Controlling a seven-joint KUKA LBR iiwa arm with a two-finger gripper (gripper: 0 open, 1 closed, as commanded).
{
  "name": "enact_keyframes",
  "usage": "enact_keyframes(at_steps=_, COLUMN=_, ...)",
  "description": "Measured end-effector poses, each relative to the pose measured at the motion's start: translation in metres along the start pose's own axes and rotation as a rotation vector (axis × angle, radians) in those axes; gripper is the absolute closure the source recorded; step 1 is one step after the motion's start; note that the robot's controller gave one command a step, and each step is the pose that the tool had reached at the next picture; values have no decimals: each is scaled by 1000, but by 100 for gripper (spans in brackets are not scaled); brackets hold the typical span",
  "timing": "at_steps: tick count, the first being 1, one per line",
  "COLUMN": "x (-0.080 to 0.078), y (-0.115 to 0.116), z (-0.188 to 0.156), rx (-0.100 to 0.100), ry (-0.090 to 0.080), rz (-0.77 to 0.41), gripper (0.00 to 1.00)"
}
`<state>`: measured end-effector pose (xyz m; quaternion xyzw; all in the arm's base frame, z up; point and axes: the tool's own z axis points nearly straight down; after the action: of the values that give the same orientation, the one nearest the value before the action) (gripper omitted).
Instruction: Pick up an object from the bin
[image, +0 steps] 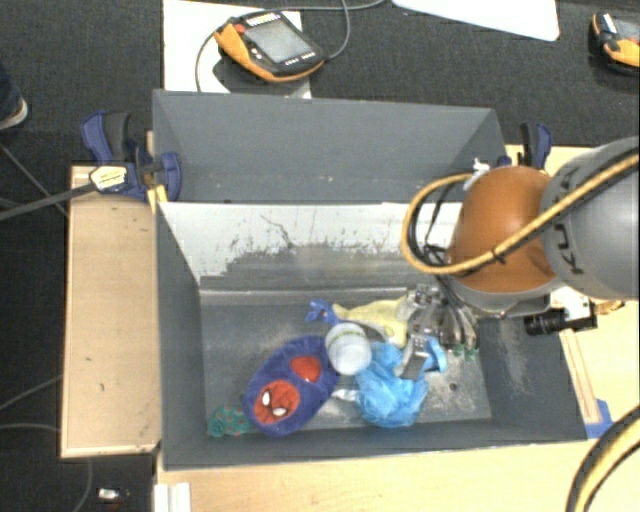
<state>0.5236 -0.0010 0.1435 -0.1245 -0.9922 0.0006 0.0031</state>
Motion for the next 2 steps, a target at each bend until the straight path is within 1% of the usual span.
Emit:
enact_keyframes(at_steps=1, x=21, y=17, z=23, rx=-8, ry=-16, rz=15, gripper=0)
enact_keyframes(at_steps=2, x=19, y=-24, z=30, rx=-4, ry=-16, rz=21, gripper=0)
